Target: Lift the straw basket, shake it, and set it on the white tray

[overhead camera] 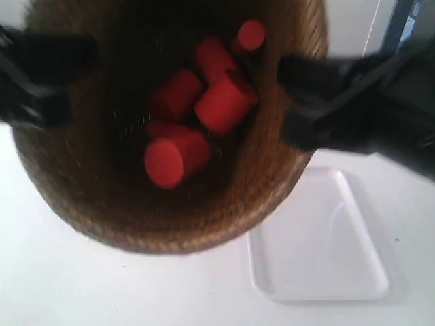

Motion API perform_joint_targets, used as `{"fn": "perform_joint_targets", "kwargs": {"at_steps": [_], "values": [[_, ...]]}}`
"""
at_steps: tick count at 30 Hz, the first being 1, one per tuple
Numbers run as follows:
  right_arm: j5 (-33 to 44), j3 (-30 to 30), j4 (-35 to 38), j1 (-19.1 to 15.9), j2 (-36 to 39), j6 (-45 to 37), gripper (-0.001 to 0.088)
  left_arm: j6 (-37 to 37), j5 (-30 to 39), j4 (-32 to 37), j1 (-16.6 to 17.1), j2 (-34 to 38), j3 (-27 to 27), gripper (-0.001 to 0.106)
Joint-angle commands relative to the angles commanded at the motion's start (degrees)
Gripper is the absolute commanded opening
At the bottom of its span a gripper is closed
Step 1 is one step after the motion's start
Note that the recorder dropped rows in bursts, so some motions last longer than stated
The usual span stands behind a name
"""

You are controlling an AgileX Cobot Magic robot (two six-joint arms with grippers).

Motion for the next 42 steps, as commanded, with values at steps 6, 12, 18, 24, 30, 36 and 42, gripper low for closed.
{"fn": "perform_joint_targets", "kwargs": {"at_steps": [6, 12, 18, 24, 30, 36, 42], "values": [[4.0, -4.2, -4.4, 0.7, -8.6, 0.3, 0.0000, 2.0, 5.0, 0.8, -0.9, -6.7, -6.1, 0.000], [-11.7, 1.0, -2.6, -0.7, 2.1, -1.4, 0.0000, 1.6, 1.1, 0.6, 0.1, 1.2, 0.2, 0.000], [4.3, -6.9, -2.7, -0.7, -7.3, -1.1, 0.0000, -0.7, 2.5, 2.7, -0.6, -6.3, -6.3, 0.000], [-6.4, 2.3, -3.3, -0.7, 4.8, -8.2, 0.0000, 1.3, 0.0, 4.0, -0.6, 2.0, 2.0, 0.000], [17.2, -5.7, 0.8, -0.7, -1.2, -5.3, 0.0000, -3.3, 3.7, -0.3, -1.4, -3.7, -2.8, 0.000], [-8.8, 0.5, -1.6, -0.7, -0.7, -5.7, 0.0000, 3.1, -0.6, 1.3, 0.1, -0.3, 3.5, 0.000], [2.5, -5.3, -1.5, -0.7, -3.1, -5.8, 0.0000, -1.9, 2.4, -2.1, 0.7, -3.9, -2.0, 0.000]]}}
